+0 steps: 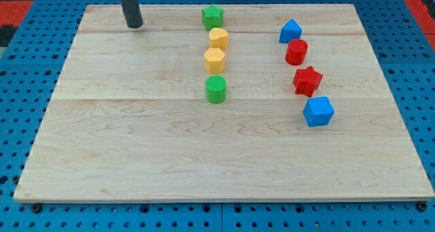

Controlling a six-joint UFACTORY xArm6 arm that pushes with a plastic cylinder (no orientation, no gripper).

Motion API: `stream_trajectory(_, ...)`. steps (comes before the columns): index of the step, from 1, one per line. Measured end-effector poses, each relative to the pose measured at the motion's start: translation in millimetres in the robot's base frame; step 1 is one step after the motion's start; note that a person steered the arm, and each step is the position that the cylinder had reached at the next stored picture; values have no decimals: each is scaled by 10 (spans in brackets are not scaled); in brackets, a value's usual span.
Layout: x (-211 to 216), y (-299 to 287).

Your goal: Push the green star to the right side of the board

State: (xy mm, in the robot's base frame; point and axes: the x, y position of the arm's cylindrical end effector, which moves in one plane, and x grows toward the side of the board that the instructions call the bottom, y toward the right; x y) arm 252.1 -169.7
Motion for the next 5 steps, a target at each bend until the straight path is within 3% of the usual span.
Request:
stream_trajectory(2,-158,198)
stream_trajectory(3,-115,996)
stream_trajectory(5,51,1997)
